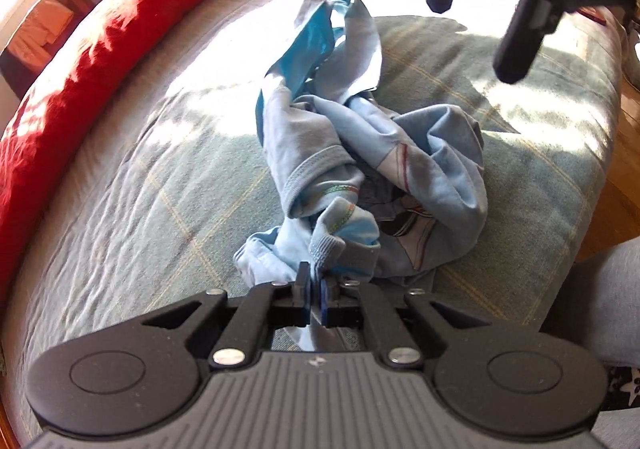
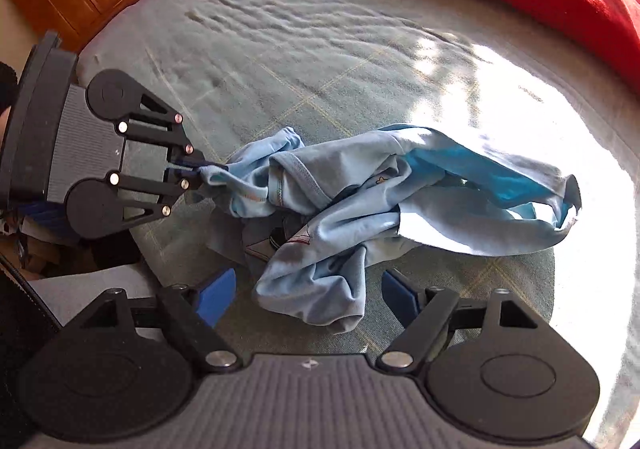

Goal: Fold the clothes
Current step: 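Pull the shirt open with the left tool while the right tool holds the collar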

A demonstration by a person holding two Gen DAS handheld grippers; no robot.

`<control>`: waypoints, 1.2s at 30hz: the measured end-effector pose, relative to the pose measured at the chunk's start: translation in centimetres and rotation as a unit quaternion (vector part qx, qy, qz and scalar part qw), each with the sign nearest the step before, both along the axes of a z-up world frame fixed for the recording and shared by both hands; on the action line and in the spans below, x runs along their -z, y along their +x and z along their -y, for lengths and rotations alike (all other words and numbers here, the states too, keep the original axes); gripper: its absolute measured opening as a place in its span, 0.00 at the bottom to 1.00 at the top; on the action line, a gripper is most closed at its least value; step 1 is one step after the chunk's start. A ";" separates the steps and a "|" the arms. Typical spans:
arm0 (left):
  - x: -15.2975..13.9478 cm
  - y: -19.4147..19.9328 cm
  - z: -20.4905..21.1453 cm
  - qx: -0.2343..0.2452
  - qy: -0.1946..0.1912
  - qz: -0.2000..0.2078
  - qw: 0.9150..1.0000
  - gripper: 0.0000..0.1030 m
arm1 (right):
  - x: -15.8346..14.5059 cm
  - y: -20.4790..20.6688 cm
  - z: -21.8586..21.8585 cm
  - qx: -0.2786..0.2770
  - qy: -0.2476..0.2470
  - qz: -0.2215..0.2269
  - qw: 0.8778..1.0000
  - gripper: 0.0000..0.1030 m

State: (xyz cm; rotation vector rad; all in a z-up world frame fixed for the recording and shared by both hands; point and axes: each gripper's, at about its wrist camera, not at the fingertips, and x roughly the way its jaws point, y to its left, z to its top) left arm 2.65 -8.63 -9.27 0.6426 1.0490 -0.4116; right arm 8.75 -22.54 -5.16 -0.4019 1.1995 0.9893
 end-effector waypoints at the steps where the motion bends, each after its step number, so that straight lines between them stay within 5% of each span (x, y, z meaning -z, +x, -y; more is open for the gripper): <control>1: -0.4 0.2 -0.8 -0.019 -0.002 0.005 1.000 0.02 | 0.0 -0.1 -0.4 -0.011 -0.007 0.006 1.000 0.81; 5: -1.0 1.3 -3.9 -0.073 -0.008 0.016 0.997 0.02 | 0.1 -0.5 -2.9 -0.049 -0.030 0.021 0.998 0.81; 12: -0.7 4.3 -9.9 -0.137 -0.027 0.021 0.990 0.02 | 0.1 0.9 -7.3 -0.039 -0.034 0.002 0.999 0.81; 25: 3.2 12.2 -15.8 -0.141 -0.059 -0.005 0.988 0.02 | 2.4 5.1 -11.9 -0.014 -0.073 -0.016 0.997 0.81; 36: 6.8 11.4 -19.2 -0.216 -0.067 -0.048 0.973 0.02 | 5.1 12.5 -13.5 -0.044 -0.090 0.022 0.995 0.81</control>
